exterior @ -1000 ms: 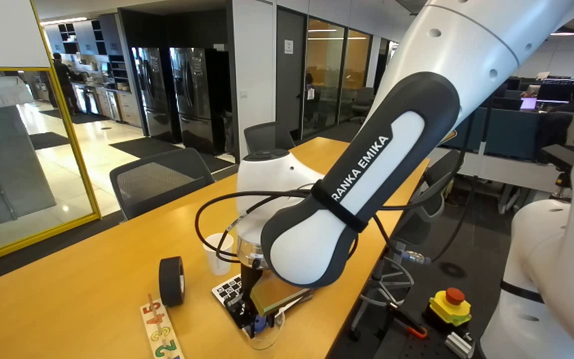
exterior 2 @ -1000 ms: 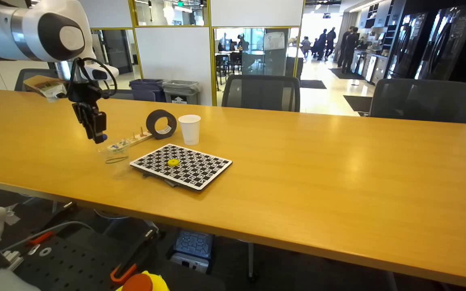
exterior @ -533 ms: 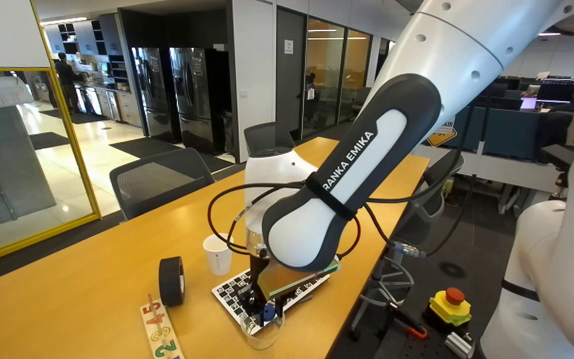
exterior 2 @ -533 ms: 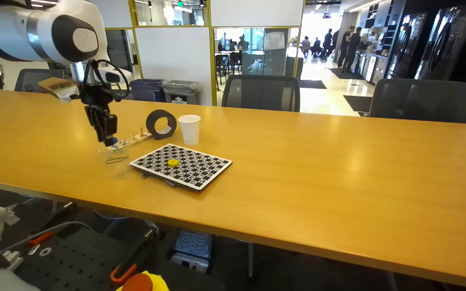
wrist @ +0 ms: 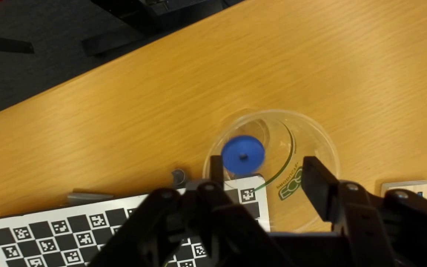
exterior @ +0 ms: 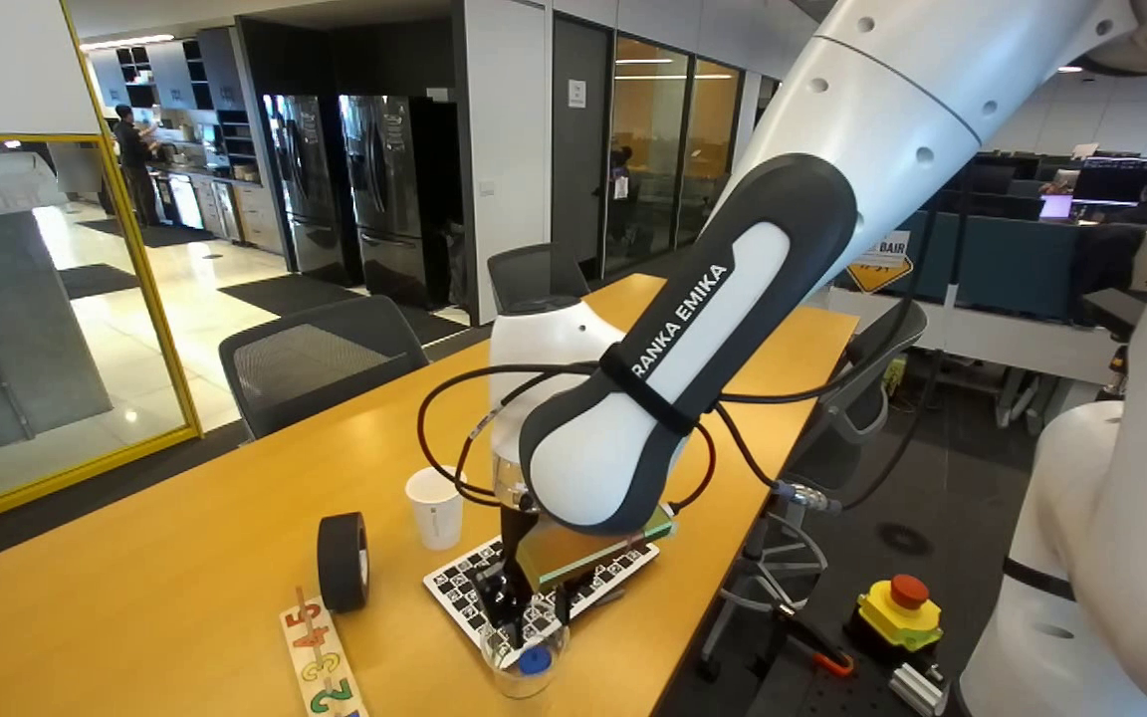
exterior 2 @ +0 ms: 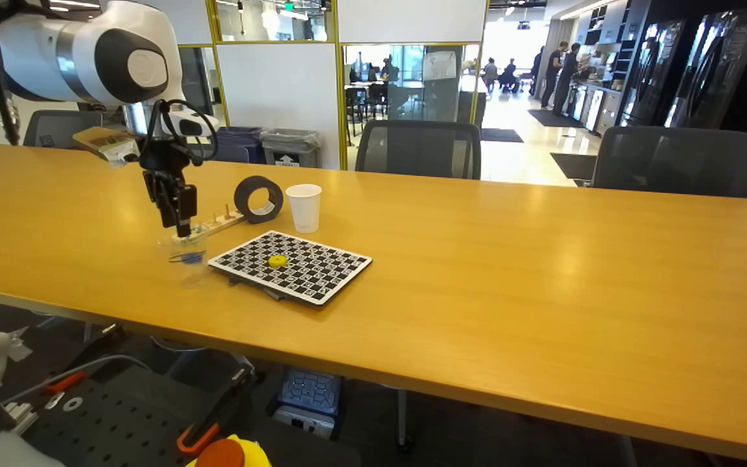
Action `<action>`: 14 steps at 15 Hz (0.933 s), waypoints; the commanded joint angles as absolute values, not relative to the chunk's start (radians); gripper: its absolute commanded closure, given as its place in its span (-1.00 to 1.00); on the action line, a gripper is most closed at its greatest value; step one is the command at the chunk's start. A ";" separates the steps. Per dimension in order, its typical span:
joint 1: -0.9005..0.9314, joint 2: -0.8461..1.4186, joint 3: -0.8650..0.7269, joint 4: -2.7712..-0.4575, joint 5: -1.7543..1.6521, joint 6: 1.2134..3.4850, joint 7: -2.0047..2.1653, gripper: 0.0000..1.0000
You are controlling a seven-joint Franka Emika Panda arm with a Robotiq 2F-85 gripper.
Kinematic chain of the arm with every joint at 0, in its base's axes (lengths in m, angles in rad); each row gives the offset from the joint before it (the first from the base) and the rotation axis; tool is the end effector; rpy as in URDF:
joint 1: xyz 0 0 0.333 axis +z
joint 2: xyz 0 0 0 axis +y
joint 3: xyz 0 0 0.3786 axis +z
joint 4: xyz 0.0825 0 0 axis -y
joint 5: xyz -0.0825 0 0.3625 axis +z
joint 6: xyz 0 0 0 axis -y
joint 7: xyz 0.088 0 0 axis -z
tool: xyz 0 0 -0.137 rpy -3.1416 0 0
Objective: Place the yellow rings inside the white cup, put the blue ring inside the clear cup
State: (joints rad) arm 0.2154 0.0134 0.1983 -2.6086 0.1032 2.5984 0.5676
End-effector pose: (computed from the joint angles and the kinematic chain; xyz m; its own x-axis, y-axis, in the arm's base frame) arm 0.3883 0.1701 0.2978 0.9696 -0.2394 -0.0507 -0.2412 -0.9700 -0.0315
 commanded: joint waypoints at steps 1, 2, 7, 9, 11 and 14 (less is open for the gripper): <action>0.205 0.020 0.193 -2.574 0.126 2.579 0.522 -0.80; 0.203 0.017 0.191 -2.573 0.122 2.578 0.521 -0.94; 0.160 0.009 0.146 -2.553 0.106 2.584 0.497 -1.00; 0.134 0.036 0.118 -2.522 0.096 2.581 0.478 -1.00; 0.110 0.086 0.090 -2.478 0.080 2.575 0.464 -1.00; 0.088 0.176 0.055 -2.406 0.052 2.559 0.453 -1.00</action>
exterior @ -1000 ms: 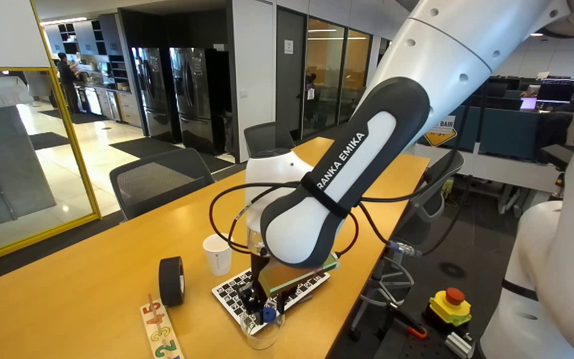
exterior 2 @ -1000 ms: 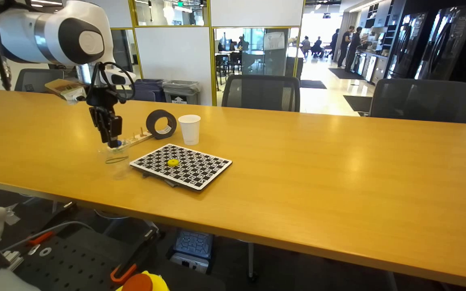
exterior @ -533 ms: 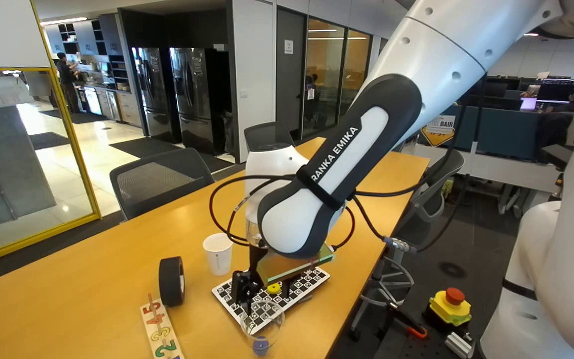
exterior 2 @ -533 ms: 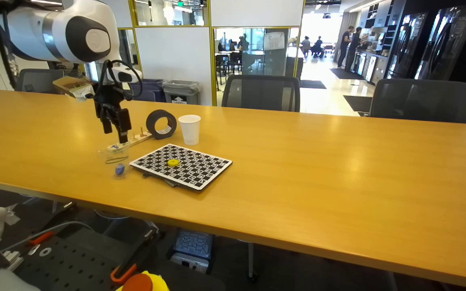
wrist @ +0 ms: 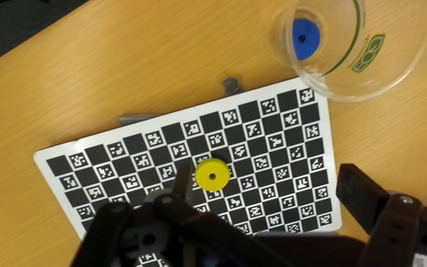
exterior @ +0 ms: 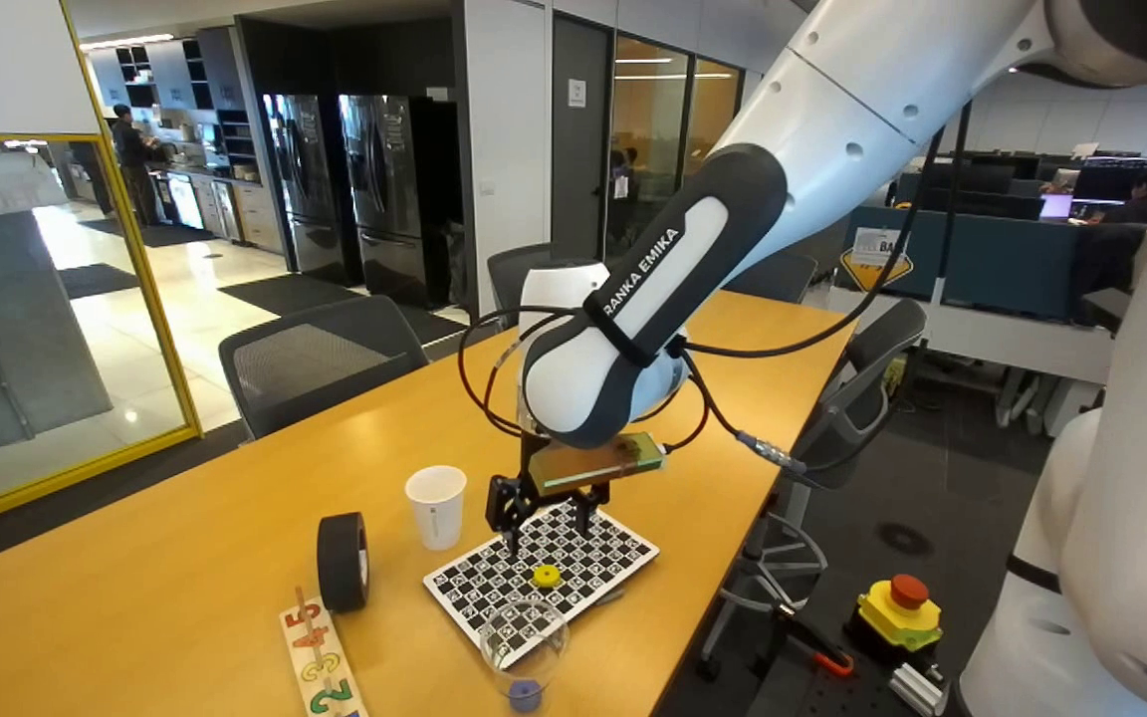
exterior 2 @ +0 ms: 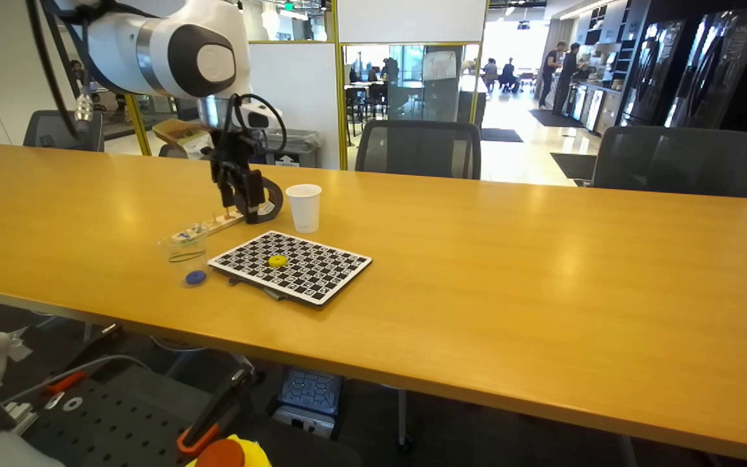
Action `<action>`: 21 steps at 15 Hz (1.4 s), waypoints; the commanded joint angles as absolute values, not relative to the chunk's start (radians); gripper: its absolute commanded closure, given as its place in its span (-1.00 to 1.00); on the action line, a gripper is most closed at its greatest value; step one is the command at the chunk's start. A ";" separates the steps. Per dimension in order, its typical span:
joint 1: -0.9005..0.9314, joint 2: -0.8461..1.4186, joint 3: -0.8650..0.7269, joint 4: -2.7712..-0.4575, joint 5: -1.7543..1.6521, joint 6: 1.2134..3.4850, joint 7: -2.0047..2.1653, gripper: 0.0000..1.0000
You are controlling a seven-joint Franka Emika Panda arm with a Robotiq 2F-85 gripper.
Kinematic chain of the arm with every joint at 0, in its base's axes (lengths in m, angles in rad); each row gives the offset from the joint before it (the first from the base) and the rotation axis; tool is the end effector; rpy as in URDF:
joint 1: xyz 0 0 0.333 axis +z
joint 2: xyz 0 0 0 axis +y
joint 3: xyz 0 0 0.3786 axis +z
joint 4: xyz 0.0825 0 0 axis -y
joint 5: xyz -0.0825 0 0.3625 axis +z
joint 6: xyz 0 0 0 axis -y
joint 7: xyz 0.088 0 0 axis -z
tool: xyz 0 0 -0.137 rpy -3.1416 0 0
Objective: Place the yellow rings inside the white cup, put the blue ring inside the clear cup
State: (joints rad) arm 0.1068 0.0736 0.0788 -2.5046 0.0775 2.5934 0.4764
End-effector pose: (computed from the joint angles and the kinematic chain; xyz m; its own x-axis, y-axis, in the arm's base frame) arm 0.4556 0.0853 0.3065 0.9370 -0.3491 -0.0095 -0.3492 -0.9358 -0.0481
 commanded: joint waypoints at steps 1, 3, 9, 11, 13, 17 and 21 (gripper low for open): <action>0.086 0.219 0.045 -2.373 0.048 2.548 0.446 -1.00; 0.090 0.293 0.026 -2.316 0.036 2.526 0.449 -1.00; 0.098 0.437 0.020 -2.231 0.081 2.542 0.418 -1.00; 0.099 0.455 0.018 -2.228 0.085 2.552 0.418 -1.00; 0.092 0.461 0.021 -2.234 0.100 2.564 0.409 -1.00; 0.091 0.464 0.020 -2.246 0.120 2.586 0.402 -1.00; 0.080 0.464 0.021 -2.252 0.142 2.621 0.388 -1.00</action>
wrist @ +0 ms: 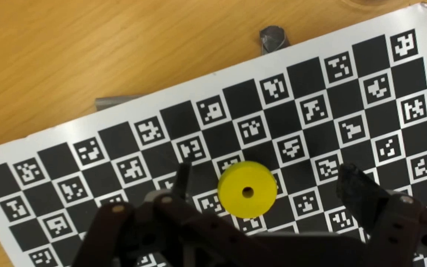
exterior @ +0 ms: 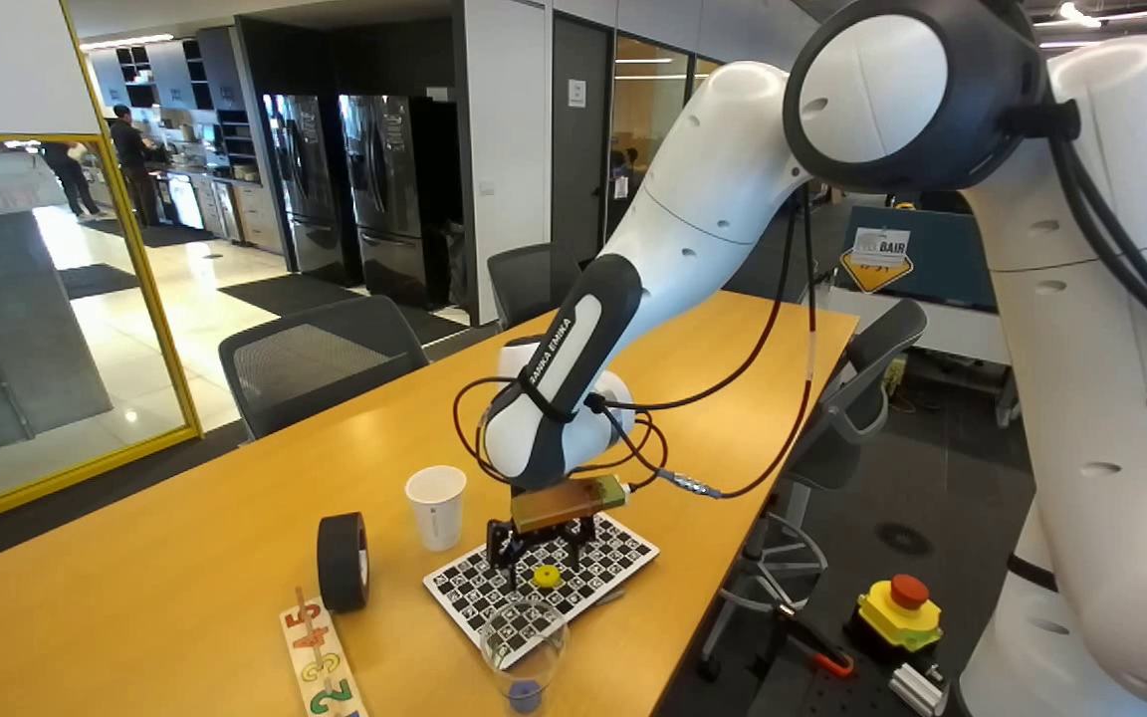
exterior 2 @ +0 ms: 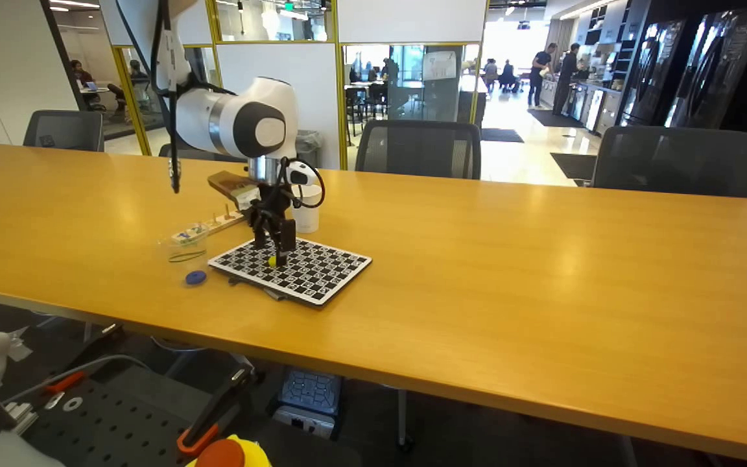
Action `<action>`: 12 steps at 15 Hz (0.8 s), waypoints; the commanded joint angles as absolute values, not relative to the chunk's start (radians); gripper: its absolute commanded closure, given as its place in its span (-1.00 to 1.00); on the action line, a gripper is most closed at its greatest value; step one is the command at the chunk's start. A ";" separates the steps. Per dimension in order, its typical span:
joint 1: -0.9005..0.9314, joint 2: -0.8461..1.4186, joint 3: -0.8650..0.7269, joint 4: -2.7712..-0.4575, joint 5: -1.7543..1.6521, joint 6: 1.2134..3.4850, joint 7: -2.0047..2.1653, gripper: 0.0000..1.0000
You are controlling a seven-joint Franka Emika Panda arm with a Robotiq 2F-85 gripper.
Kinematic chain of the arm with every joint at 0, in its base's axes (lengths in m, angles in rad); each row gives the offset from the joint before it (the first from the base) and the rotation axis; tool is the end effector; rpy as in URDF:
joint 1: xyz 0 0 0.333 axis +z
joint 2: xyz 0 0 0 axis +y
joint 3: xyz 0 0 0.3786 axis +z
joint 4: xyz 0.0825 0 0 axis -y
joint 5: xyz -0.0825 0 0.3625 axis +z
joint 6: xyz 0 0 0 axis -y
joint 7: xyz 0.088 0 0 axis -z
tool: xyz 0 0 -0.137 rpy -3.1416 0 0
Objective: Place the yellow rings inside the white cup, put the blue ring inside the clear cup
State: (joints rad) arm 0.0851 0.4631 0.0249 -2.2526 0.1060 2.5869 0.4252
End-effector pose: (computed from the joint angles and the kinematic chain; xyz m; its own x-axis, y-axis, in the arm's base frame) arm 0.5343 0.0589 0.1917 0.9073 -0.3956 -0.1422 -0.3991 -0.9169 0.0043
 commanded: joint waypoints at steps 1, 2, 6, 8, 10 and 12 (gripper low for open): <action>0.079 0.464 0.020 -2.253 0.145 2.626 0.386 -1.00; 0.076 0.465 0.020 -2.253 0.147 2.630 0.384 -1.00; 0.060 0.467 0.028 -2.255 0.167 2.635 0.359 -1.00; 0.055 0.467 0.029 -2.258 0.178 2.638 0.348 -1.00; 0.052 0.468 0.029 -2.258 0.187 2.638 0.338 -1.00; 0.052 0.469 0.028 -2.258 0.189 2.638 0.333 -1.00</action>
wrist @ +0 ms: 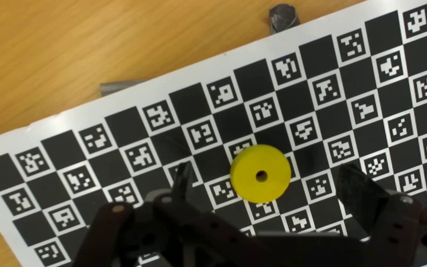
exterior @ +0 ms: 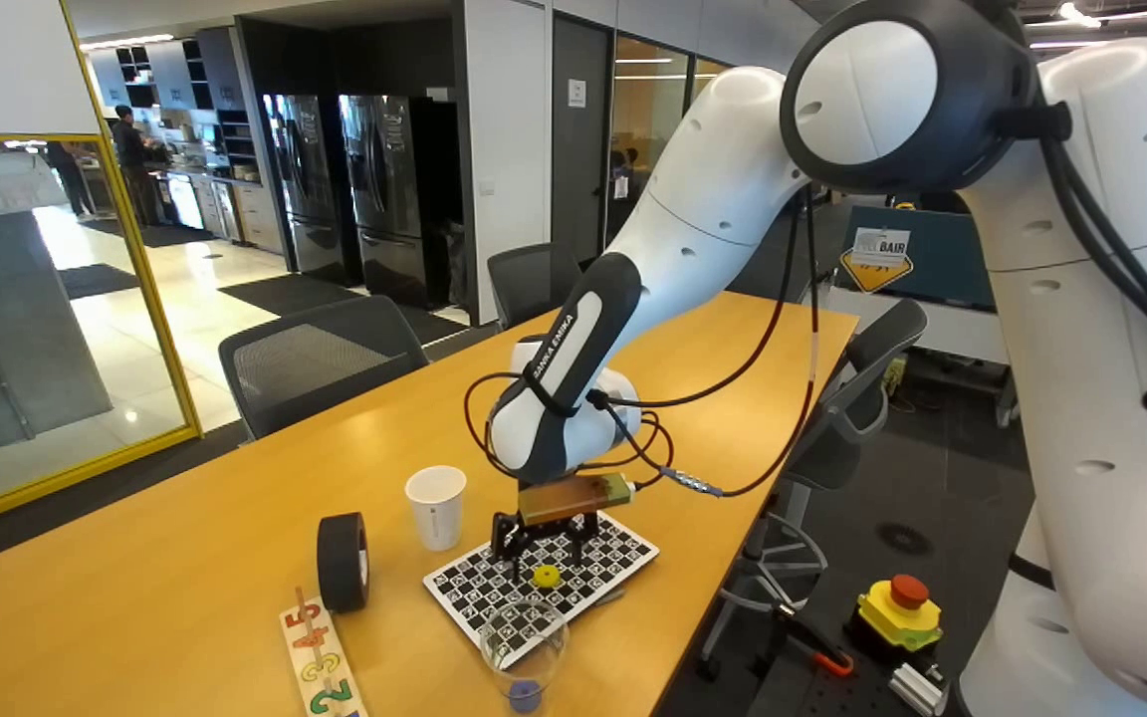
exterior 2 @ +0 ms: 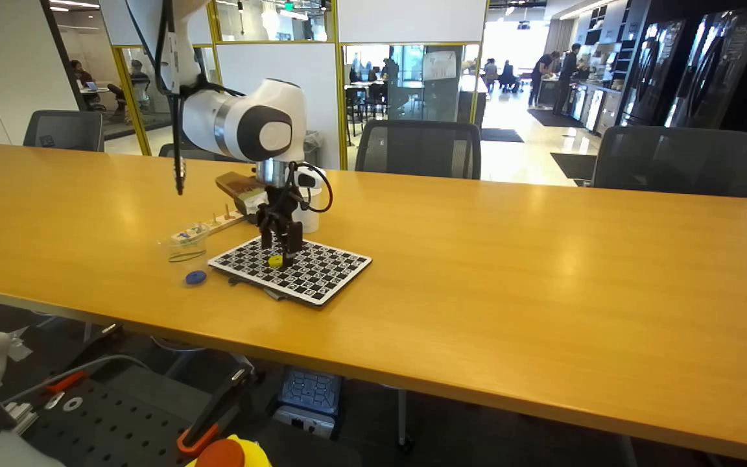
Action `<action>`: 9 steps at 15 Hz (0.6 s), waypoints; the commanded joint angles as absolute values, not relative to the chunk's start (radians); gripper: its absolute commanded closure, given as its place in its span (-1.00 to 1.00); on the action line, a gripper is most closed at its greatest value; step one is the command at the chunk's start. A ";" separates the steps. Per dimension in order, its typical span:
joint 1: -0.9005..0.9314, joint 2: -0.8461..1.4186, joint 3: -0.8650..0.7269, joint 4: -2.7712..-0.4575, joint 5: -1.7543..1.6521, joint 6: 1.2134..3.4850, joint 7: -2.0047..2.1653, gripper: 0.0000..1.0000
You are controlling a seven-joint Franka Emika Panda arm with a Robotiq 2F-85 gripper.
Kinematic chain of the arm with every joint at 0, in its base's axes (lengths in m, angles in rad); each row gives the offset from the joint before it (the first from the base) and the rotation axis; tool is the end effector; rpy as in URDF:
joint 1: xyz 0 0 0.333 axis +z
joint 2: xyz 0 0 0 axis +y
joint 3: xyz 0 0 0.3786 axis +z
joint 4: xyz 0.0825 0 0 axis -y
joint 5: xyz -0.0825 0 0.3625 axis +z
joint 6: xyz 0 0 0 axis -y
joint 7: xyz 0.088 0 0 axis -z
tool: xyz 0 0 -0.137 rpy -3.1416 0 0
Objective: Place the yellow rings inside the white cup, put the blue ring inside the clear cup
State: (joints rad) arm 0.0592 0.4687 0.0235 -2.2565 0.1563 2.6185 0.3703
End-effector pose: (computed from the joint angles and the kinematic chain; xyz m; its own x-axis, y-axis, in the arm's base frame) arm 0.5378 0.0435 0.1898 0.9022 -0.4109 -0.1311 -0.4177 -0.9082 -0.0279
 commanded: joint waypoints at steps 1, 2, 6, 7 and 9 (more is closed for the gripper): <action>0.054 0.471 0.025 -2.258 0.185 2.640 0.333 -0.50; 0.055 0.472 0.025 -2.257 0.186 2.640 0.334 -0.49; 0.054 0.475 0.027 -2.256 0.188 2.639 0.331 0.13; 0.054 0.476 0.027 -2.256 0.188 2.638 0.331 0.30; 0.052 0.476 0.027 -2.254 0.189 2.636 0.329 0.55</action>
State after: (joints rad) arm 0.0559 0.4692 0.0223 -2.2576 0.1579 2.6190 0.3631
